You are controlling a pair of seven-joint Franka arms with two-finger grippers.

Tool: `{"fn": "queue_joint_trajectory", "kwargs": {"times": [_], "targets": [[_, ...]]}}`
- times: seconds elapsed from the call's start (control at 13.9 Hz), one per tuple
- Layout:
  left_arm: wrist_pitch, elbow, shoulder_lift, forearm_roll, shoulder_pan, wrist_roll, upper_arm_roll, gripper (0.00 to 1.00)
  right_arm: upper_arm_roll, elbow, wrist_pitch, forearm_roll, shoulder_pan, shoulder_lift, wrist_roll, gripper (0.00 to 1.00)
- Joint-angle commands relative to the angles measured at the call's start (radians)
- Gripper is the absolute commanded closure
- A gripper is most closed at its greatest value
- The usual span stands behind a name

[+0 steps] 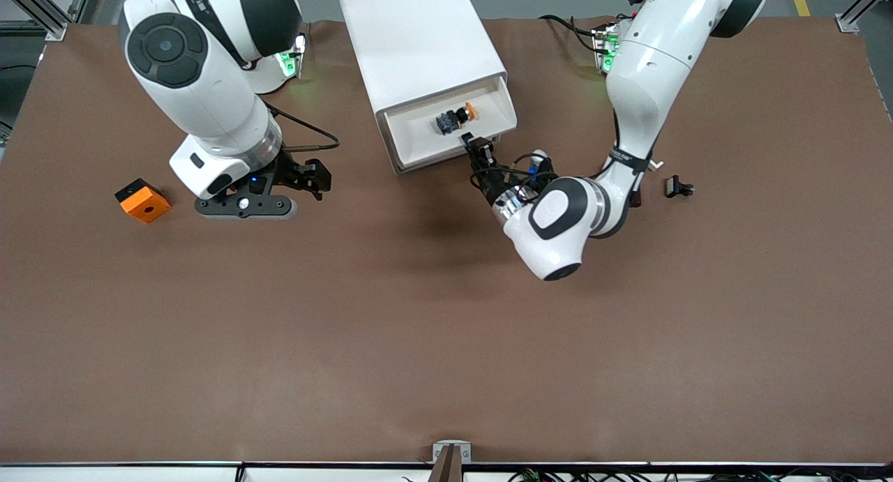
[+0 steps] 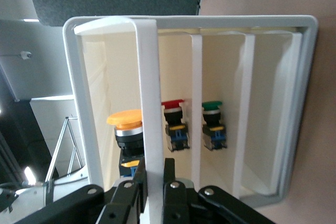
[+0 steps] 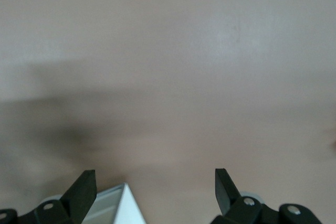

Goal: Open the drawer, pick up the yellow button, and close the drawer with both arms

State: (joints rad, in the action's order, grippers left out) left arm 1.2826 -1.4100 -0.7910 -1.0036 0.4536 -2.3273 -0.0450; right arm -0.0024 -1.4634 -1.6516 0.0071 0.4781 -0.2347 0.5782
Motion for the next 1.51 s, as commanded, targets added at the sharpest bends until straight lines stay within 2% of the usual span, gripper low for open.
{"fn": "queue_joint_trajectory", "kwargs": {"times": [0.0,0.14,0.22,0.29,0.36,0.58,0.79,1.01,1.22,1.44], "targets": [[0.011,0.069,-0.017,0.008,-0.039,0.014,0.004,0.83,0.005,0.015,0.001,0.03,0.057,-0.018,0.26,0.0],[0.024,0.086,-0.016,0.005,-0.046,0.032,0.025,0.7,0.004,0.017,-0.001,0.028,0.118,-0.035,0.461,0.0],[0.024,0.095,-0.016,0.003,-0.046,0.042,0.039,0.51,0.004,0.017,-0.002,0.028,0.149,-0.043,0.545,0.0],[0.026,0.108,-0.016,0.003,-0.046,0.049,0.046,0.21,0.004,0.017,-0.004,0.027,0.181,-0.054,0.625,0.0],[0.029,0.117,-0.014,0.003,-0.047,0.057,0.062,0.0,0.004,0.018,-0.007,0.024,0.216,-0.064,0.699,0.0],[0.03,0.181,-0.011,0.005,-0.059,0.081,0.102,0.0,0.004,0.023,-0.013,0.02,0.283,-0.106,0.871,0.0],[0.03,0.219,-0.002,0.011,-0.059,0.288,0.215,0.0,0.004,0.025,-0.039,0.024,0.316,-0.143,0.942,0.0],[0.047,0.232,0.024,0.01,-0.059,0.478,0.364,0.0,0.005,0.028,-0.097,0.028,0.339,-0.176,1.012,0.0],[0.173,0.233,0.044,0.013,-0.052,0.583,0.451,0.0,0.006,0.038,-0.099,0.052,0.35,-0.196,1.019,0.0],[0.185,0.232,0.093,0.038,-0.046,0.778,0.522,0.0,0.006,0.038,-0.111,0.123,0.352,-0.198,1.026,0.0]]}}
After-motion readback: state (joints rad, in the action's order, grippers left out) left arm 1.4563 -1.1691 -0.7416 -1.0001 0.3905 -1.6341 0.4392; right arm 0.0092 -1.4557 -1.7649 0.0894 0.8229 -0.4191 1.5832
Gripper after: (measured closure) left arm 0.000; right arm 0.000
